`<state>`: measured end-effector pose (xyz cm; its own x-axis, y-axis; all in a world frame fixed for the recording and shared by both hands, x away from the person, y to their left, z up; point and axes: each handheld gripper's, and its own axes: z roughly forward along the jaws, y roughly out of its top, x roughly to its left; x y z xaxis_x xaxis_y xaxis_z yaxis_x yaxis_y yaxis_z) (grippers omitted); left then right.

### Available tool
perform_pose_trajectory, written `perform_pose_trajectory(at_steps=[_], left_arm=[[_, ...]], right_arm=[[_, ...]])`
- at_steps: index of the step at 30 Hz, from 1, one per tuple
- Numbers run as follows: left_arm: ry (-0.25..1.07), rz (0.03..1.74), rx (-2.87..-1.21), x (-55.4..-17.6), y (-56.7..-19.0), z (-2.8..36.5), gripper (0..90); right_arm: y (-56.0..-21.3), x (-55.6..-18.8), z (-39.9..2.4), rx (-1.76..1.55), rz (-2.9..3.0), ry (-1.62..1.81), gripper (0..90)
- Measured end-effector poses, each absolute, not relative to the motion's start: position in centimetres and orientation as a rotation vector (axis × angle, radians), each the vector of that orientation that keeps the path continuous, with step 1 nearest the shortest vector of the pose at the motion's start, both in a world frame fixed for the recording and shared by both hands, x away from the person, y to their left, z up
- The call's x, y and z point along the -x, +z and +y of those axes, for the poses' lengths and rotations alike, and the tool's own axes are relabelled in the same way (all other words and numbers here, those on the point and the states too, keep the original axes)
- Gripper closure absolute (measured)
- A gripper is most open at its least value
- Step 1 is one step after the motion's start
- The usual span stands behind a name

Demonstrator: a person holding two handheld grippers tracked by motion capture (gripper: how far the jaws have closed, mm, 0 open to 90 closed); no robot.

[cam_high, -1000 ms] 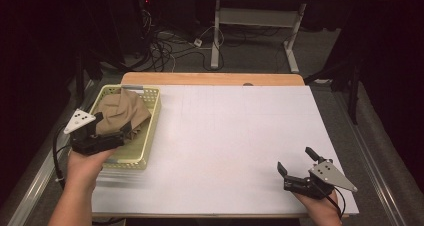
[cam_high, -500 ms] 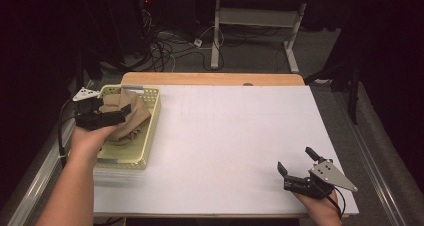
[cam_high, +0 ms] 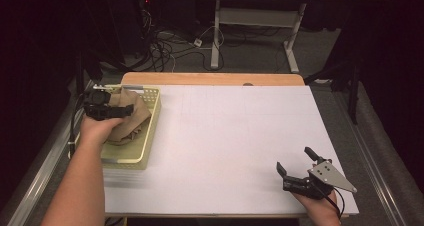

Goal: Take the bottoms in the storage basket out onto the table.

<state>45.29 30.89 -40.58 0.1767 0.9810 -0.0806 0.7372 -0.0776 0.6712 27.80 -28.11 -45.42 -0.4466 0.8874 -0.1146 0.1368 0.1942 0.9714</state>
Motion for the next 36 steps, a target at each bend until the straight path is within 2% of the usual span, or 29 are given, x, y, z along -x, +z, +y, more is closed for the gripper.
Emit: perform_pose_trajectory(at_steps=[8, 11, 16, 22, 33, 36], left_arm=[[0.416, 1.691, -1.952, -46.4, -41.9, 30.8, 0.0], [0.378, 1.711, -2.034, -46.5, -42.3, 30.4, 0.0], [0.225, 1.727, -2.210, -46.4, -43.5, 29.8, 0.0], [0.174, 1.757, -2.285, -46.1, -44.0, 29.6, 0.0], [0.158, 1.763, -2.335, -45.9, -45.2, 29.1, 0.0], [0.165, 1.753, -2.322, -45.6, -45.2, 29.1, 6.0]], right_arm=[[-45.6, -27.6, -27.8, -0.958, 1.775, 1.311, 0.2], [-45.6, -27.6, -27.8, -0.958, 1.772, 1.313, 0.2], [-45.6, -27.6, -27.9, -0.959, 1.778, 1.309, 0.2], [-45.5, -27.5, -27.9, -0.959, 1.771, 1.314, 0.2], [-45.5, -27.4, -27.8, -0.955, 1.771, 1.315, 0.2], [-45.5, -27.4, -27.9, -0.955, 1.770, 1.314, 0.2]])
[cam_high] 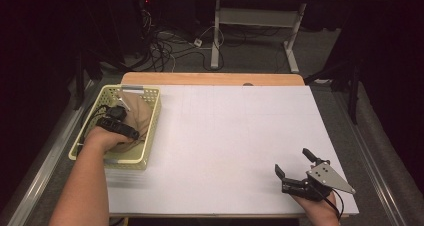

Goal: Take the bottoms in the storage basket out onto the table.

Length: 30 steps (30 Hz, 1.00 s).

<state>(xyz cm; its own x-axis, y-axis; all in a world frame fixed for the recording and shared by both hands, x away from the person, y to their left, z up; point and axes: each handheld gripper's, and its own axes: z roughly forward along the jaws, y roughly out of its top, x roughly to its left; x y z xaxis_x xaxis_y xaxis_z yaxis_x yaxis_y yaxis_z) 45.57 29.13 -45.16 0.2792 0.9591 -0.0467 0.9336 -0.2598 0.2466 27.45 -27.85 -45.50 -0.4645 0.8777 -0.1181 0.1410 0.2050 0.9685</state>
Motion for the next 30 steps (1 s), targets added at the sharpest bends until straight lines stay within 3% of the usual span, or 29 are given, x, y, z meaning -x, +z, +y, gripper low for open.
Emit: perform_pose_trajectory(at_steps=[16, 21, 30], left_arm=[[0.247, 1.685, -2.282, -44.5, -44.4, 29.3, 58.9], [0.217, 1.677, -2.252, -44.5, -44.0, 29.8, 63.8], [0.154, 1.682, -2.262, -44.4, -42.4, 30.6, 64.5]], right_arm=[[-45.3, -27.4, -28.1, -0.960, 1.757, 1.326, 0.2], [-45.3, -27.3, -28.3, -0.970, 1.757, 1.330, 0.2], [-45.3, -27.2, -28.1, -0.960, 1.756, 1.334, 0.2]])
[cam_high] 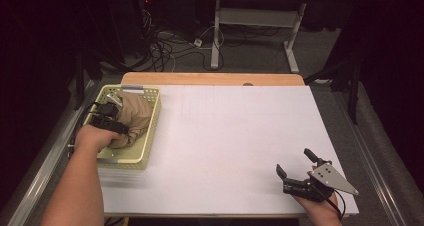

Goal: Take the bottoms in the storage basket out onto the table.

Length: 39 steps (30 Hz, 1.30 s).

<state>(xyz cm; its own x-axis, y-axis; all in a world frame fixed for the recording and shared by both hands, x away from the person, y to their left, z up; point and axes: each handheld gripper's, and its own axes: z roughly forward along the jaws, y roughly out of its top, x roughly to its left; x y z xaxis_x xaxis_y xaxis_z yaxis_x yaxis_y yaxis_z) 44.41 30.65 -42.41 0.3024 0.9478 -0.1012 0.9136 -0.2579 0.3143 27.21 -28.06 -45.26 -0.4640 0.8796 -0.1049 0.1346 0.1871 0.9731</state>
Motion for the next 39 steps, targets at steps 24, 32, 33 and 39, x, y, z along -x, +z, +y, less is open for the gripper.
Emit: perform_pose_trajectory(at_steps=[24, 32, 33, 39], left_arm=[[0.006, 1.762, -2.472, -43.5, -39.4, 29.0, 64.5], [0.005, 1.778, -2.535, -43.5, -38.6, 28.3, 64.6], [0.008, 1.778, -2.537, -43.5, -38.4, 28.3, 64.5], [0.008, 1.765, -2.546, -43.3, -37.0, 28.4, 64.5]], right_arm=[[-45.1, -27.0, -28.0, -0.953, 1.753, 1.355, 0.2], [-44.9, -26.9, -27.9, -0.948, 1.748, 1.362, 0.2], [-44.9, -26.9, -27.9, -0.950, 1.749, 1.362, 0.2], [-45.0, -26.9, -27.8, -0.943, 1.753, 1.361, 0.2]])
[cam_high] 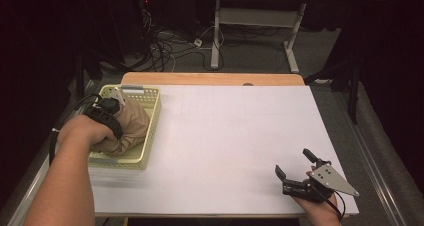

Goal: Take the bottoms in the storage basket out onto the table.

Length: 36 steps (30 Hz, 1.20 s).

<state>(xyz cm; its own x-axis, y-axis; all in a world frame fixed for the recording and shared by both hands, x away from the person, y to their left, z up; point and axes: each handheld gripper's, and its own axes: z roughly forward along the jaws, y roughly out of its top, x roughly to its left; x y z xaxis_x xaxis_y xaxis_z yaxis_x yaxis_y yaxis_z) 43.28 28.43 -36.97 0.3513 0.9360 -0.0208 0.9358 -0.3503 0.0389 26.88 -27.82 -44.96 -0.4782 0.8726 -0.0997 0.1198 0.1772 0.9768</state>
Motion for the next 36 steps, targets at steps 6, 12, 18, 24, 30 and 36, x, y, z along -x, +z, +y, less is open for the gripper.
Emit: perform_pose_trajectory(at_steps=[6, 12, 18, 24, 30, 36], left_arm=[[0.001, 1.760, -2.521, -43.0, -35.1, 28.9, 64.5], [-0.016, 1.764, -2.536, -42.6, -33.8, 28.7, 64.5], [-0.006, 1.756, -2.543, -42.1, -32.3, 28.6, 64.6], [0.015, 1.737, -2.550, -41.5, -30.3, 28.1, 64.7], [0.028, 1.706, -2.560, -41.0, -28.6, 27.1, 64.6], [0.045, 1.665, -2.580, -40.7, -27.2, 25.5, 64.6]], right_arm=[[-44.9, -26.9, -27.9, -0.948, 1.749, 1.367, 0.2], [-44.9, -26.9, -27.8, -0.941, 1.752, 1.365, 0.2], [-44.9, -26.8, -27.8, -0.939, 1.751, 1.363, 0.2], [-44.9, -26.8, -27.8, -0.938, 1.750, 1.363, 0.2], [-44.8, -26.7, -27.7, -0.935, 1.748, 1.365, 0.2], [-44.8, -26.7, -27.7, -0.934, 1.746, 1.363, 0.2]])
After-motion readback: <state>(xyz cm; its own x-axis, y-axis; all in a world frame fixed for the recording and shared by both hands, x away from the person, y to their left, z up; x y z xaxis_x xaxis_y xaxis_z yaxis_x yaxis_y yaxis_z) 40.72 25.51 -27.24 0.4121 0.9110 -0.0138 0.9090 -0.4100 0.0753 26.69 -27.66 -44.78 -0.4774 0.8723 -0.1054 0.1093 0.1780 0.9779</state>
